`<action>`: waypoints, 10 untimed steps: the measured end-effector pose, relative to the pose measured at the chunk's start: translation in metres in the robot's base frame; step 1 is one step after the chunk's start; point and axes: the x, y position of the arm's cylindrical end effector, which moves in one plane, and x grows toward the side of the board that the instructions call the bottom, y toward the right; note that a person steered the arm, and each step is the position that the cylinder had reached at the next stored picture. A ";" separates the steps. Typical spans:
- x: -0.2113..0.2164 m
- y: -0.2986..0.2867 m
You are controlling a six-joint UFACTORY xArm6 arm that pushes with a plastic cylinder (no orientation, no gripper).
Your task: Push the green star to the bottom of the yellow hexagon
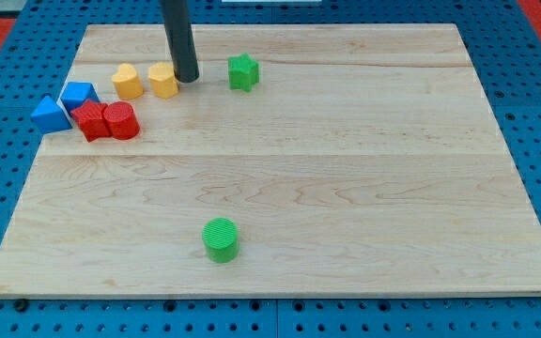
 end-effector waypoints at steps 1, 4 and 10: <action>-0.002 0.005; -0.032 0.124; 0.093 0.022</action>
